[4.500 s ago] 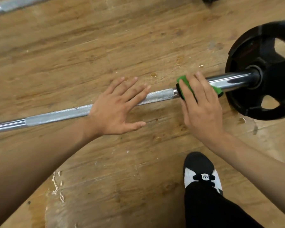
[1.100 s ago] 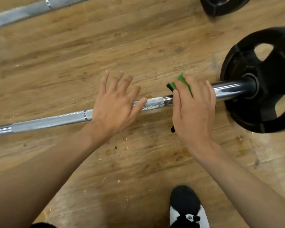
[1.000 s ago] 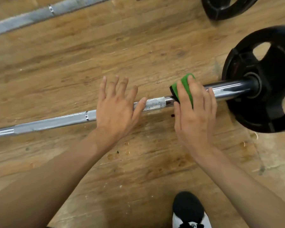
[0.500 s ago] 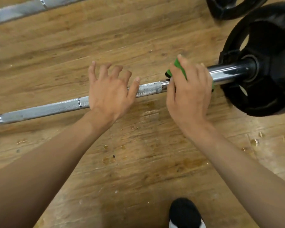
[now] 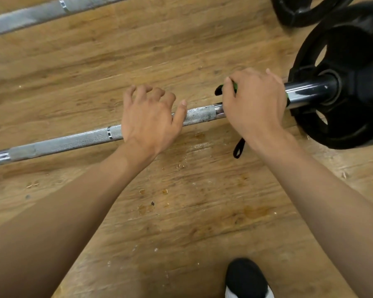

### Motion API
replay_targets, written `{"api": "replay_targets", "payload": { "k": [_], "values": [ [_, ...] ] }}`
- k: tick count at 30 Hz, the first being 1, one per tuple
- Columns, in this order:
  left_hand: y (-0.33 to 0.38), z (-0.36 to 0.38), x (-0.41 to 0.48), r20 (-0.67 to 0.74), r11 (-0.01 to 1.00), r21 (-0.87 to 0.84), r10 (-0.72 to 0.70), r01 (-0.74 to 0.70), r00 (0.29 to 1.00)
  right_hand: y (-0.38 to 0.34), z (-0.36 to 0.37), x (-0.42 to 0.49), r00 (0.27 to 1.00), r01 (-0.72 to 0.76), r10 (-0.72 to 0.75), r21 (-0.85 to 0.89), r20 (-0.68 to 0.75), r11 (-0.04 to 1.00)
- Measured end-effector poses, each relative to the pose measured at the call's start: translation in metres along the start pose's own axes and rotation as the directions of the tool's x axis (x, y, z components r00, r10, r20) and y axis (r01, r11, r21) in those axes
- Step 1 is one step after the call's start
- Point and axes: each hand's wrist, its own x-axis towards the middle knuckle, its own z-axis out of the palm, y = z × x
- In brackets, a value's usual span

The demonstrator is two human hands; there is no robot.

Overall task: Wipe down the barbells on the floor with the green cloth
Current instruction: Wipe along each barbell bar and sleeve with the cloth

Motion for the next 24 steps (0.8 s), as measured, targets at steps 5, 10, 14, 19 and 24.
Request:
{"api": "replay_targets", "payload": {
  "k": [5,10,14,19,24],
  "values": [
    [0.005,0.001,-0.017,-0.022,1.000,-0.009,0.009,-0.009,1.000,0.000,0.000,-0.053,0.992,0.039,-0.030,0.072,-0.123,0.997],
    [0.014,0.005,-0.051,-0.104,0.999,-0.034,0.037,-0.040,0.994,0.004,-0.008,-0.097,0.989,0.089,-0.093,-0.040,-0.115,0.995],
    [0.023,0.005,-0.080,-0.116,0.995,-0.078,0.049,-0.058,0.992,-0.007,-0.030,-0.048,0.952,-0.142,0.167,-0.116,0.257,0.983],
    [0.035,0.005,-0.120,-0.175,0.989,-0.121,0.060,-0.082,0.983,0.002,-0.035,-0.145,0.998,0.025,-0.024,0.014,-0.050,1.000],
    [0.047,0.011,-0.164,-0.268,0.986,-0.105,0.097,-0.129,0.958,0.014,-0.032,-0.197,0.986,0.095,-0.094,-0.001,-0.138,0.995]
  ]
}}
